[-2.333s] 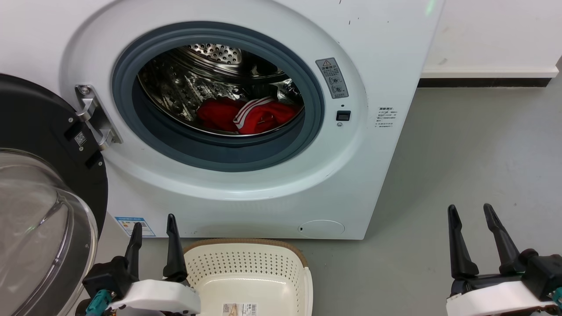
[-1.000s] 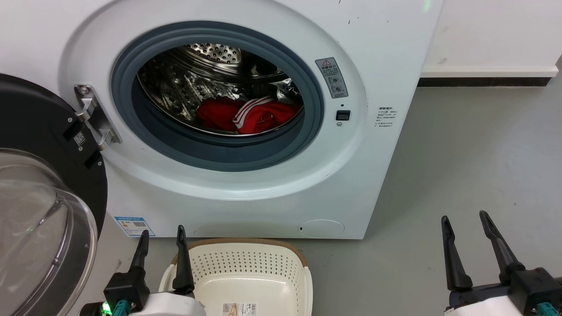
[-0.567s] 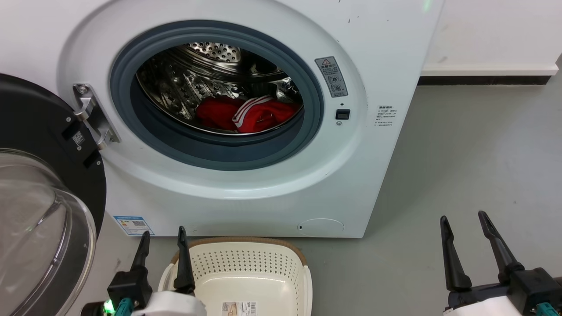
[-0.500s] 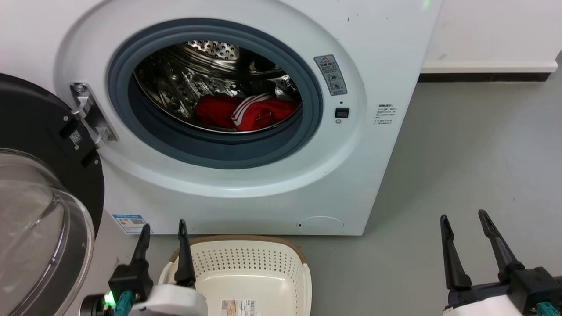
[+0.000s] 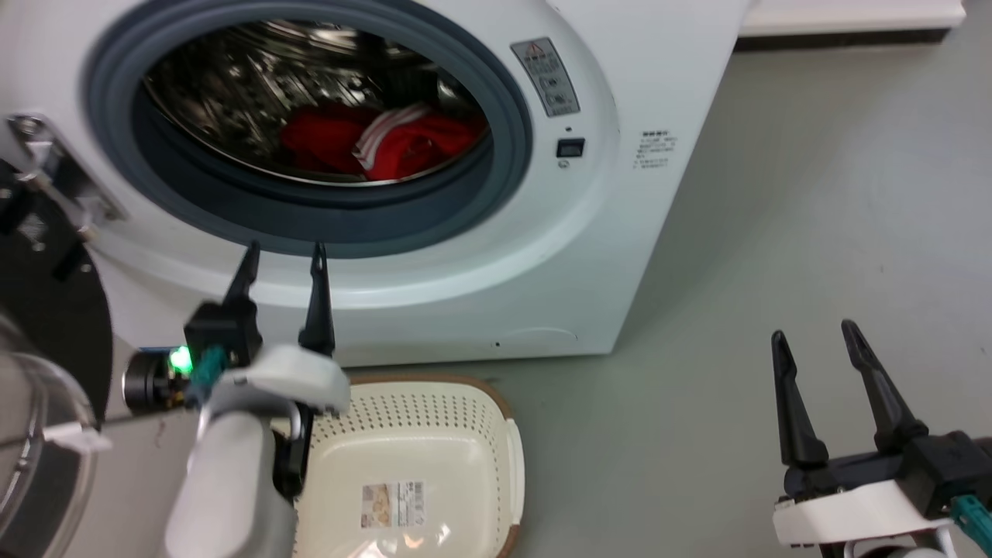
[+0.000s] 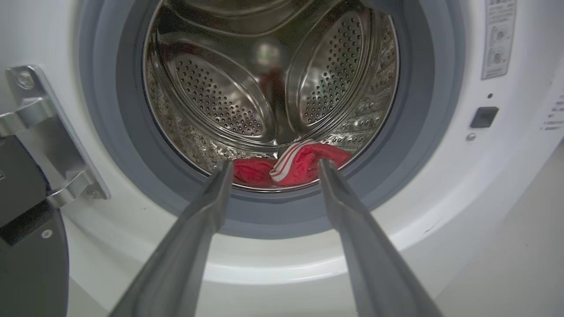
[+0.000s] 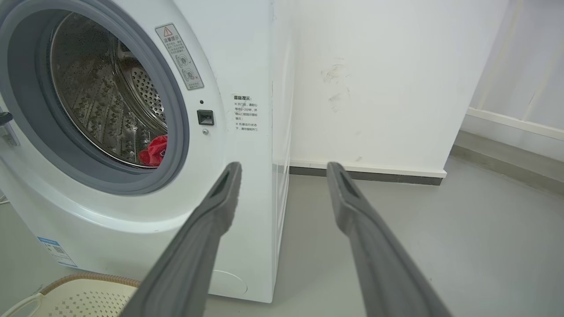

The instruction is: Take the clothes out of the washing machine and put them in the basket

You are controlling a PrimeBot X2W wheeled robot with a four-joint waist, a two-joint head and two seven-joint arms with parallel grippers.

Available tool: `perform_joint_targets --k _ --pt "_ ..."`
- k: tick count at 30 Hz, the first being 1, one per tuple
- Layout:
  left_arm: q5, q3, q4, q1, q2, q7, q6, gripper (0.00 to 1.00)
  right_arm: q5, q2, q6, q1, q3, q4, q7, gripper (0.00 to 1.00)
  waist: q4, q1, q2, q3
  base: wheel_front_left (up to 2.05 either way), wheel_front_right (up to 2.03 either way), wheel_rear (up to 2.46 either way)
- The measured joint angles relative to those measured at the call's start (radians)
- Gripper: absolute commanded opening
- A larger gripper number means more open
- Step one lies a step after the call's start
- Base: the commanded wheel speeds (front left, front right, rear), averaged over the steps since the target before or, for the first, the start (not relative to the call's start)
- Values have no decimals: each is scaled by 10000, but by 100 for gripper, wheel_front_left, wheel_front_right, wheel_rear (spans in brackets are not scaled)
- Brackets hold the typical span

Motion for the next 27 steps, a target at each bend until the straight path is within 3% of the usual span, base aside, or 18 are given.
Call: perform_joint_targets --k 12,27 --pt "401 -219 4061 -4732 1127 167 -499 100 456 -4 0 -1160 105 -127 0 100 -844 0 0 1830 0 0 0" --pt "874 -1106 6878 -9483 2537 2980 -993 100 1415 -6 0 -2450 334 -291 0 100 -1926 1 0 4354 0 0 0"
